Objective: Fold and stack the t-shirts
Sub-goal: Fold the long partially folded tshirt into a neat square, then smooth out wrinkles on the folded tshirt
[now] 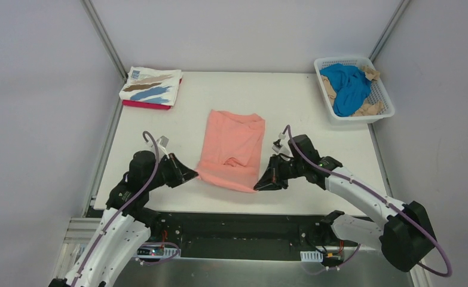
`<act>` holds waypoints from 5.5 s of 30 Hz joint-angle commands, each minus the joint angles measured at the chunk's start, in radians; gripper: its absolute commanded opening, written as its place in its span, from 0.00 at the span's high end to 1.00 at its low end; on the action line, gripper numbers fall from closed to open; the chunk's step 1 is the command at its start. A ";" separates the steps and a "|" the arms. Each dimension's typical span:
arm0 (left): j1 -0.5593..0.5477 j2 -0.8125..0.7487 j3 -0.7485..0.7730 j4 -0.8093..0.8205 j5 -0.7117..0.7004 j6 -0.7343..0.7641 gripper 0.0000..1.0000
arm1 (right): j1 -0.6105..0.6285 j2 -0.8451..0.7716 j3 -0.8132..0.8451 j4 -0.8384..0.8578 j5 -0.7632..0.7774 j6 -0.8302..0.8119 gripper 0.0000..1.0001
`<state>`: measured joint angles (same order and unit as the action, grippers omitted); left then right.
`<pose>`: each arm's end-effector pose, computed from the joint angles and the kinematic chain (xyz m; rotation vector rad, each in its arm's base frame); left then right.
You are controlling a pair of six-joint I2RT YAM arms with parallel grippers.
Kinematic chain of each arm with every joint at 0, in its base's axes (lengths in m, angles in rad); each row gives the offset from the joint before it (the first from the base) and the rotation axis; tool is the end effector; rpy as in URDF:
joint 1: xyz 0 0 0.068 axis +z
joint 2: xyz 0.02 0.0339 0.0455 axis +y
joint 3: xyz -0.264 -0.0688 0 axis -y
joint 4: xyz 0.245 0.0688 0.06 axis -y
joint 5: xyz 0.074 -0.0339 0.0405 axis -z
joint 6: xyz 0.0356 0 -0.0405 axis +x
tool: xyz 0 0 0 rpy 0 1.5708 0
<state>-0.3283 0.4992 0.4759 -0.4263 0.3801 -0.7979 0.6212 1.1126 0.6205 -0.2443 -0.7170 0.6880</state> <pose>0.1197 -0.0547 0.2476 -0.2474 2.1494 -1.0693 0.1671 0.1484 0.2197 -0.3344 2.5349 1.4304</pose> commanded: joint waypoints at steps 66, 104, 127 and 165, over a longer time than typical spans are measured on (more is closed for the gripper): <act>0.100 1.465 1.022 0.160 -0.185 0.218 1.00 | -0.397 0.713 0.587 0.204 0.240 0.049 1.00; -0.074 1.224 0.538 0.259 0.028 0.174 0.01 | -0.274 0.947 0.862 0.180 0.190 -0.029 0.01; -0.104 0.951 0.591 0.253 -0.186 0.194 0.01 | -0.217 0.504 0.509 0.250 0.054 -0.037 0.00; 0.060 1.223 0.880 0.241 -0.046 0.326 0.01 | -0.142 0.287 0.254 0.229 0.303 -0.090 0.00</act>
<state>-0.2794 1.9358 1.3937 -0.1699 0.3603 -0.5400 0.4862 1.5890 0.8375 0.0383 -0.5297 0.6453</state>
